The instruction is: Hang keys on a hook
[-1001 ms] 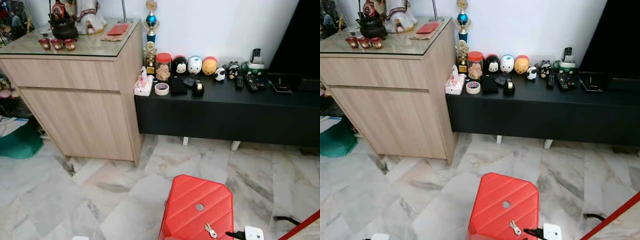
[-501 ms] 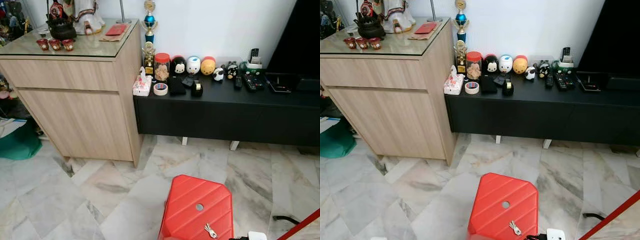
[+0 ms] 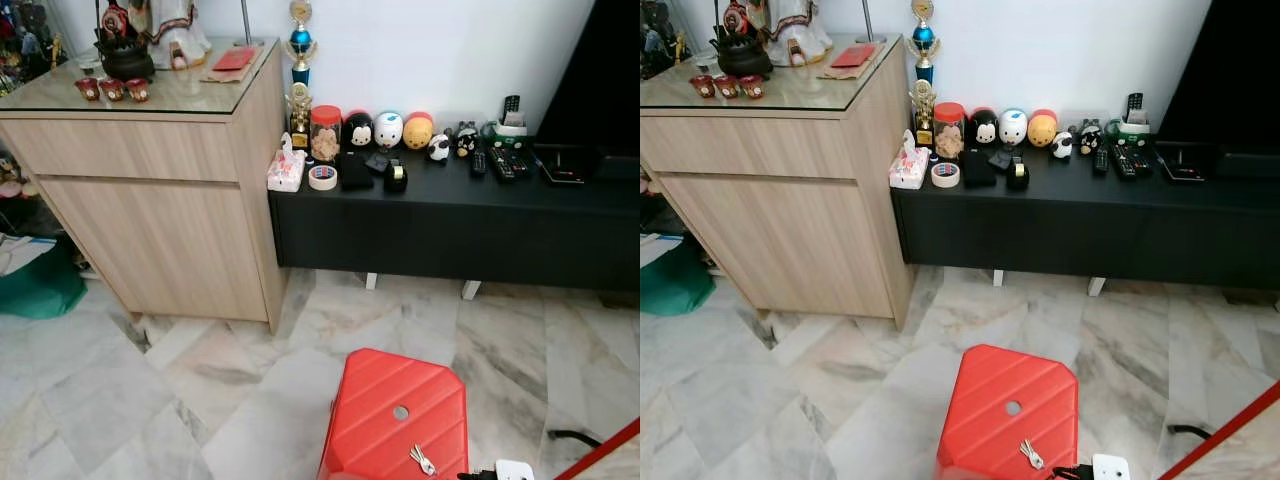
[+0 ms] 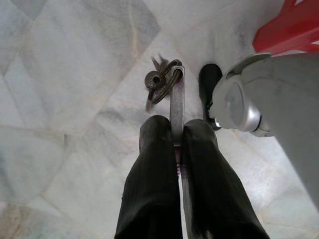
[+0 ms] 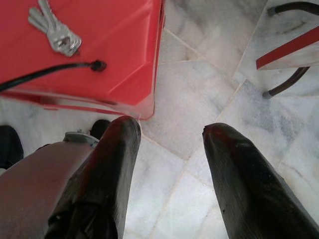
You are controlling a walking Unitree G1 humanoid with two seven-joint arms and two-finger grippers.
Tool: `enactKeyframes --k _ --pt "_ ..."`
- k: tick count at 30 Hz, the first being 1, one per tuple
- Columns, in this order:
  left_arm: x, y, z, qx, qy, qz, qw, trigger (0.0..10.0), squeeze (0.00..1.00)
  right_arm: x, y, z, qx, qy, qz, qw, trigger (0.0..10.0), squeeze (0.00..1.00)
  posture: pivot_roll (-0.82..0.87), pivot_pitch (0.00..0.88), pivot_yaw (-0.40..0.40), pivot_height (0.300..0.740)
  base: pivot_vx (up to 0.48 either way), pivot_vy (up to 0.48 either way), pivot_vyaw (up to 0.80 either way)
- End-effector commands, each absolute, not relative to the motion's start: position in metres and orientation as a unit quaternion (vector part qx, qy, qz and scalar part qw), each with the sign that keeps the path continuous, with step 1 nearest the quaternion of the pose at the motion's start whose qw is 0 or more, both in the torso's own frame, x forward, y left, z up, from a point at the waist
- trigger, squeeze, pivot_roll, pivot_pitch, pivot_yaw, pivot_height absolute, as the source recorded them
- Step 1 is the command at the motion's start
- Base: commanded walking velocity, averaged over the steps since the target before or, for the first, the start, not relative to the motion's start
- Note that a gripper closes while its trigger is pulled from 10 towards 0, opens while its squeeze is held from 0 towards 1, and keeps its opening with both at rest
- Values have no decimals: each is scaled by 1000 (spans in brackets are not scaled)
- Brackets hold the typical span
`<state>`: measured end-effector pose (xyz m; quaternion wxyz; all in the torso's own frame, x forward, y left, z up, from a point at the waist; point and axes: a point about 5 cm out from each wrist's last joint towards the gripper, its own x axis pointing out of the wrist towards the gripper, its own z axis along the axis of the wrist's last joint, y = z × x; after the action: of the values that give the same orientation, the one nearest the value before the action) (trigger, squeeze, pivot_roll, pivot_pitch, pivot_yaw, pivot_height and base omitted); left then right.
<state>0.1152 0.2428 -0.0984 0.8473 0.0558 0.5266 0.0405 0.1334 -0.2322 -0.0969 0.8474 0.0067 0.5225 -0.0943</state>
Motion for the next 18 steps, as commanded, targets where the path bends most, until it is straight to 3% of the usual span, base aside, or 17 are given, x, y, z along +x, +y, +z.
enactKeyframes --k 1,18 --pt "111 243 -100 66 536 38 841 10000 0 134 -231 -97 10 522 -97 847 10000 0 39 0 -7 740 -244 0 0" --pt "110 242 -100 66 537 38 840 10000 0 133 -231 -97 8 524 -96 846 10000 0 39 0 -5 740 -245 0 0"
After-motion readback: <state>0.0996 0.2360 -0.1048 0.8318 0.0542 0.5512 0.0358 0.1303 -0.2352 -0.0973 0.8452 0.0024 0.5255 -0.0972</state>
